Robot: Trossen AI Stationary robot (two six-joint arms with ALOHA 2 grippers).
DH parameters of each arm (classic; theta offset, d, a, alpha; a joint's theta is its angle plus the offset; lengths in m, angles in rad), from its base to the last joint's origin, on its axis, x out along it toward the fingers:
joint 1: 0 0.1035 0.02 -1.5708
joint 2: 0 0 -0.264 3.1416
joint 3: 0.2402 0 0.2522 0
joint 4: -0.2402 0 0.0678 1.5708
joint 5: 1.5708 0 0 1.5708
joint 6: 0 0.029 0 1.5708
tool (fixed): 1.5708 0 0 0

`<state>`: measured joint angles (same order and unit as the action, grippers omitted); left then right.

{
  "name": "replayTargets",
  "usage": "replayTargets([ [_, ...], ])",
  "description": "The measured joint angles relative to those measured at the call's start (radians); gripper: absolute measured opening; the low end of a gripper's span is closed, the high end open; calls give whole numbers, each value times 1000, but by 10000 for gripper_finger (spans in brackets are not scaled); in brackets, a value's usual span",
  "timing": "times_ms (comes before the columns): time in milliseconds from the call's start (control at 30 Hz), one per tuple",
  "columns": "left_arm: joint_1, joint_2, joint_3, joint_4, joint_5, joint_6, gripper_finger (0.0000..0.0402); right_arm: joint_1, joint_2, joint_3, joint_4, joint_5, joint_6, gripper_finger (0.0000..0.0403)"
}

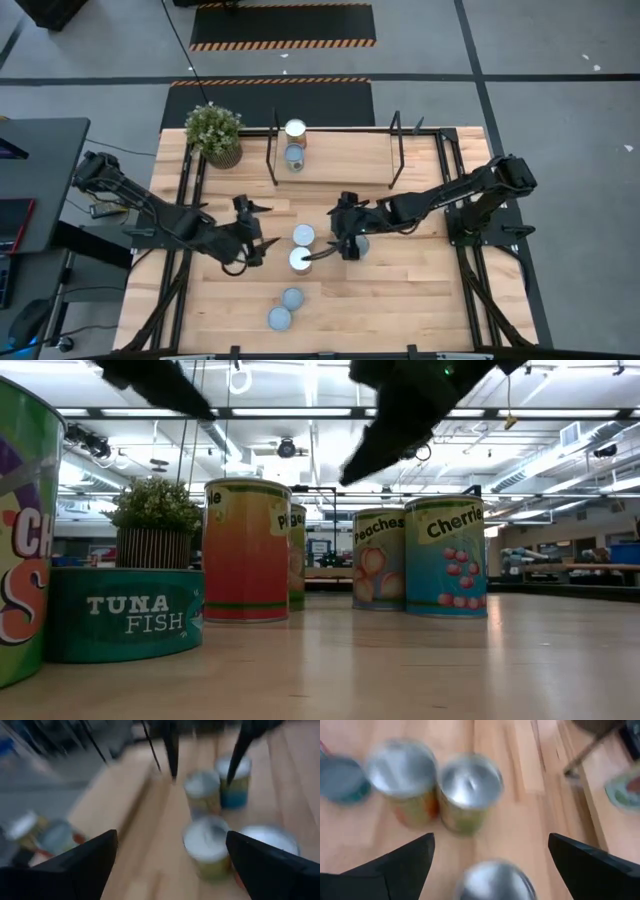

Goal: Pick and place cans onto a shelf
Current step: Put the canned peaches on the shelf

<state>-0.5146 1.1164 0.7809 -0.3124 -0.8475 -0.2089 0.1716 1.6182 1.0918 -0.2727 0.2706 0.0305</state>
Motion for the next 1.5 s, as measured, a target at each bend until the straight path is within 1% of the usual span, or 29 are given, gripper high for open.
replayTargets([
  [133, 8, -78, -80, 201, -78, 150, 378, -58, 19, 36, -22, -45, 19, 399],
  [267, 10, -161, -149, 310, -118, 249, 378, -83, 35, 37, -51, -82, 76, 400],
  [333, 15, -201, -195, 387, -116, 306, 378, -77, 35, 37, -50, -79, 98, 400],
  [500, 19, -292, -319, 597, -55, 428, 378, -56, 35, 38, -80, 1, 210, 400],
  [600, 33, -330, -394, 746, -43, 505, 378, -41, 35, 38, -113, 5, 267, 400],
  [700, 57, -361, -425, 902, -25, 591, 378, -28, 35, 48, -159, 27, 291, 400],
  [800, 86, -381, -429, 920, 42, 608, 378, -29, 35, 65, -165, 51, 284, 400],
  [867, 104, -384, -431, 916, 65, 608, 378, -37, 35, 79, -170, 51, 285, 400],
  [967, 130, -385, -431, 931, 66, 620, 378, -42, 47, 88, -161, 54, 285, 400],
  [1133, 180, -384, -431, 927, 68, 624, 378, -37, 128, 86, -159, 49, 290, 400],
  [1300, 215, -384, -431, 923, 87, 609, 378, -39, 164, 85, -185, 42, 320, 400],
  [1500, 217, -384, -431, 913, 87, 607, 378, -61, 160, 86, -227, -32, 376, 400],
])
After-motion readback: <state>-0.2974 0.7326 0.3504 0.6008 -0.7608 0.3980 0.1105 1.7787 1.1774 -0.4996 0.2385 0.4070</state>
